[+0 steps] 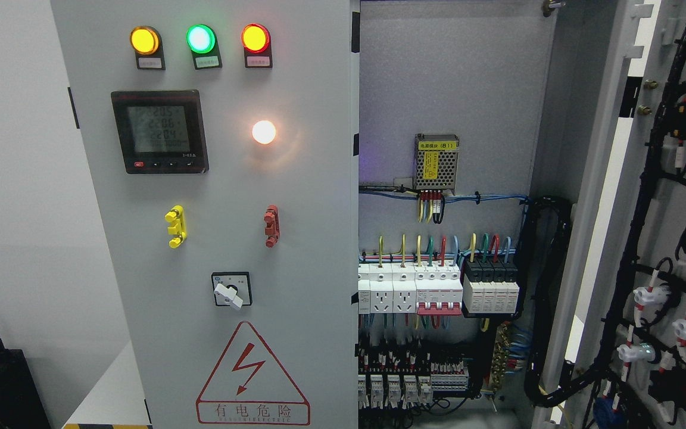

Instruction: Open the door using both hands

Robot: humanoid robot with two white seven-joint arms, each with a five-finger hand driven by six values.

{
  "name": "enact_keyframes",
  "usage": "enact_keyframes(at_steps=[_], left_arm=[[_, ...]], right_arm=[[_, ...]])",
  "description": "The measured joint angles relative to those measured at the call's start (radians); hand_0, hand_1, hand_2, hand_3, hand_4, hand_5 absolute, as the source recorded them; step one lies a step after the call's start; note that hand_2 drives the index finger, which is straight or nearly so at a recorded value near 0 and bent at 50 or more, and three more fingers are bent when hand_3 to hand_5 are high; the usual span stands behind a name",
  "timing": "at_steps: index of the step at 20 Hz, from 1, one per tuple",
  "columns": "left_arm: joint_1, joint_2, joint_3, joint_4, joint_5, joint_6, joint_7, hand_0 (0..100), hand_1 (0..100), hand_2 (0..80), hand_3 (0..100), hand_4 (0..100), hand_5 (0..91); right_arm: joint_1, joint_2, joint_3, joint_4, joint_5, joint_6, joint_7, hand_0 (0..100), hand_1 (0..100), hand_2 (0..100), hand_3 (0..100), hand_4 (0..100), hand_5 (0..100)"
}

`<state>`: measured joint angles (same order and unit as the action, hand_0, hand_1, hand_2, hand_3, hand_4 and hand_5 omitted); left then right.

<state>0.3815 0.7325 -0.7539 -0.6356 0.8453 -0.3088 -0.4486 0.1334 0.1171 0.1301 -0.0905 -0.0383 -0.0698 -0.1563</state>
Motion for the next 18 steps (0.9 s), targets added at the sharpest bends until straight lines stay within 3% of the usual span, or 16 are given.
enact_keyframes(at_steps=[9,18], left_arm=[[-0.150,-0.261,0.061,0.318,-0.048,0.001,-0.003,0,0,0.0,0,3,0.0],[-0.256,-0.455,0.089,0.528,-0.072,0.003,0.048,0,0,0.0,0,3,0.0]], right_arm=[[0.000,0.000,0.000,0.000,0.000,0.000,0.000,11,0,0,0,0,0],[0.000,0.000,0.000,0.000,0.000,0.000,0.000,11,0,0,0,0,0]])
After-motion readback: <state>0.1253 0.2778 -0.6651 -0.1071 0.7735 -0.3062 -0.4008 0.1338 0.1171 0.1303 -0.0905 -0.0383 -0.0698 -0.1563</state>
